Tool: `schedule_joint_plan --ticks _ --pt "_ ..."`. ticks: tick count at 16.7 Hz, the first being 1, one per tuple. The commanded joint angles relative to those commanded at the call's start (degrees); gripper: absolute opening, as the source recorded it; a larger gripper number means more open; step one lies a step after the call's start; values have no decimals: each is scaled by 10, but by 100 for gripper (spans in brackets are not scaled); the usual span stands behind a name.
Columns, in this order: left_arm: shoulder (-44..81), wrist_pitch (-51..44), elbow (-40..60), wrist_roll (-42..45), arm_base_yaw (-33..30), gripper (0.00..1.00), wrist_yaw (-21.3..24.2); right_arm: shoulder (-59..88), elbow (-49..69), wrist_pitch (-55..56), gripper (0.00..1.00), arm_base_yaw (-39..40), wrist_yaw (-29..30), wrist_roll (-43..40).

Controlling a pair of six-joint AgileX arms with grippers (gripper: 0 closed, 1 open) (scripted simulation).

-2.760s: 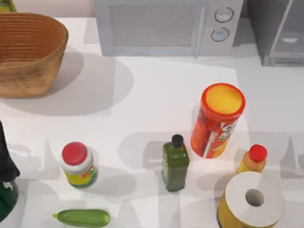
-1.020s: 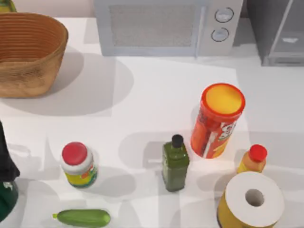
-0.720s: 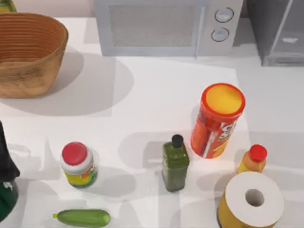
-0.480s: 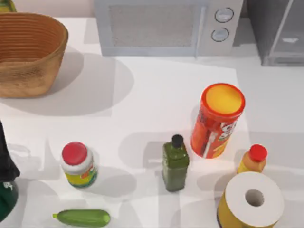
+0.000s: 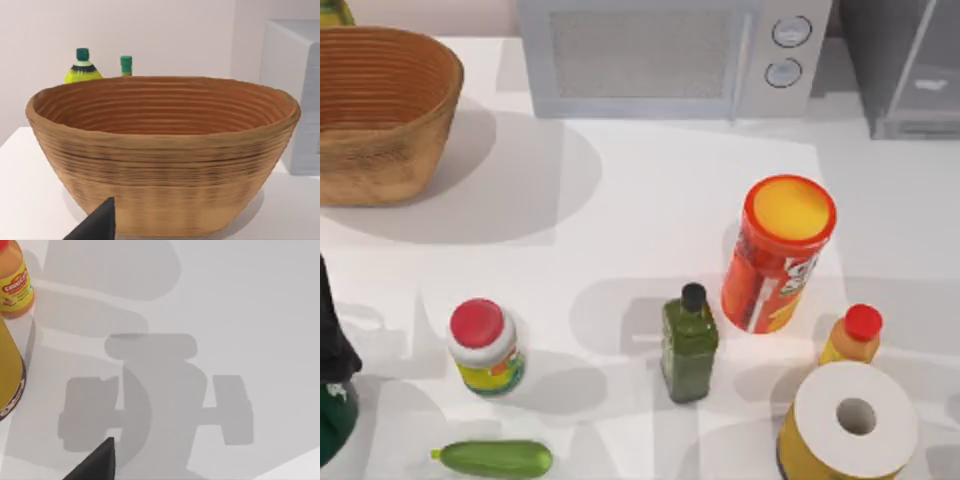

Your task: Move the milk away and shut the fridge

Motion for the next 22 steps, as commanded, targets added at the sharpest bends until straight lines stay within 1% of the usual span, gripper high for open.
schedule_joint_plan --ticks 3,9,12,14,17,19,22 --pt "0 0 0 0 0 100 0 161 60 14 100 -151 -82 -176" --pt "0 0 0 0 0 100 0 538 183 35 100 -486 -256 -587" --pt "0 0 0 0 0 100 0 714 230 35 100 -629 -329 -742" --pt "0 0 0 0 0 100 0 809 252 33 100 -704 -368 -816" --pt "0 0 0 0 0 100 0 908 272 27 100 -780 -409 -885" --pt "0 0 0 0 0 100 0 946 279 22 100 -809 -424 -905" --pt "0 0 0 0 0 100 0 961 282 20 100 -819 -430 -910"
